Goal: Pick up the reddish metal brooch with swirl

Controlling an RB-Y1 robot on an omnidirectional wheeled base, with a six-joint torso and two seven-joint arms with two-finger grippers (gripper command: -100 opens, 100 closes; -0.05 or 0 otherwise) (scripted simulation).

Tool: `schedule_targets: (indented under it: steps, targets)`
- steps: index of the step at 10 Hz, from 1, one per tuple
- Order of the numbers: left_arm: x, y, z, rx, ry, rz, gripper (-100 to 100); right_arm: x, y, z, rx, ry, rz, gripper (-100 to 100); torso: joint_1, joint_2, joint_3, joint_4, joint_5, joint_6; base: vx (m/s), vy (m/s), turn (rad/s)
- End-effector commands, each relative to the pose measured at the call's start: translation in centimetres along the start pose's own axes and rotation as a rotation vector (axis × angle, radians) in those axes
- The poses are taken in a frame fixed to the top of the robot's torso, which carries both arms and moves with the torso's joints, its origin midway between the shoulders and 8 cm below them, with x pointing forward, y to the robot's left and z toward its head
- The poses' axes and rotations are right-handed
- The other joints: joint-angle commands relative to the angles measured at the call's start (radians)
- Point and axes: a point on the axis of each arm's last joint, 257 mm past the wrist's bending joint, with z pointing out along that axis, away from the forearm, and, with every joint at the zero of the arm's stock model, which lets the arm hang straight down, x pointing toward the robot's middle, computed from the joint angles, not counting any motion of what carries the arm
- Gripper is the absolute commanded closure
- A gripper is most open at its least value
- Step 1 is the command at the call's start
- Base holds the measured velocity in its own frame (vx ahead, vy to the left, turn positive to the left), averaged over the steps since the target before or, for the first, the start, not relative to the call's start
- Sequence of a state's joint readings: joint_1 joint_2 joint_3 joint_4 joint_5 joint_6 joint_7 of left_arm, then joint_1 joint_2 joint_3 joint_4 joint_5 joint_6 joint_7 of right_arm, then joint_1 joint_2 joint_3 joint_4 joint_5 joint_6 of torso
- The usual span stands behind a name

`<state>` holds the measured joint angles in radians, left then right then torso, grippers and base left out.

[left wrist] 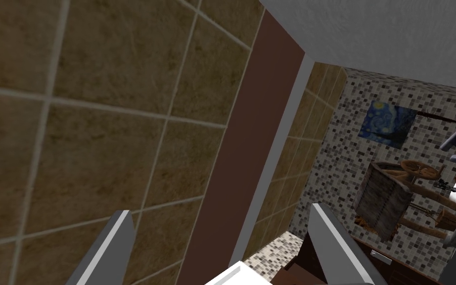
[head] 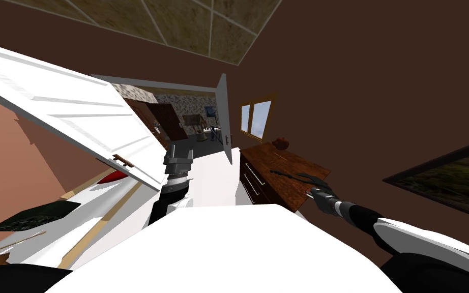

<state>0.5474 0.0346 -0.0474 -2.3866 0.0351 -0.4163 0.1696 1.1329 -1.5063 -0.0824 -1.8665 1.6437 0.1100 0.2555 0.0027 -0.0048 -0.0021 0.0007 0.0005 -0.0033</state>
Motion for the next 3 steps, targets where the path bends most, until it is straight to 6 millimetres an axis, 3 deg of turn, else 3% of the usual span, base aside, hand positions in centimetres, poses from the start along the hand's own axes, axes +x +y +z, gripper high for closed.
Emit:
schedule_targets:
  steps: [1, 2, 3]
  targets:
    - [0.00, 0.00, 0.00, 0.000, 0.000, 0.000, 0, -0.14, -0.89, 0.00, -0.002, -0.010, -0.012, 100, 0.000, 0.000, 0.000, 0.000, 0.000, 0.000, -0.042, 0.013, -0.069]
    - [0.00, 0.00, 0.00, 0.000, 0.000, 0.000, 0, -0.11, -0.65, 0.02, 0.000, -0.006, -0.008, 100, 0.000, 0.000, 0.000, 0.000, 0.000, 0.000, -0.019, 0.007, -0.013]
    - [0.00, 0.00, 0.00, 0.000, 0.000, 0.000, 0, -0.13, -0.70, 0.02, -0.001, -0.007, -0.009, 0, 0.000, -0.001, 0.000, 0.000, 0.000, 0.000, 0.000, 0.000, 0.000]
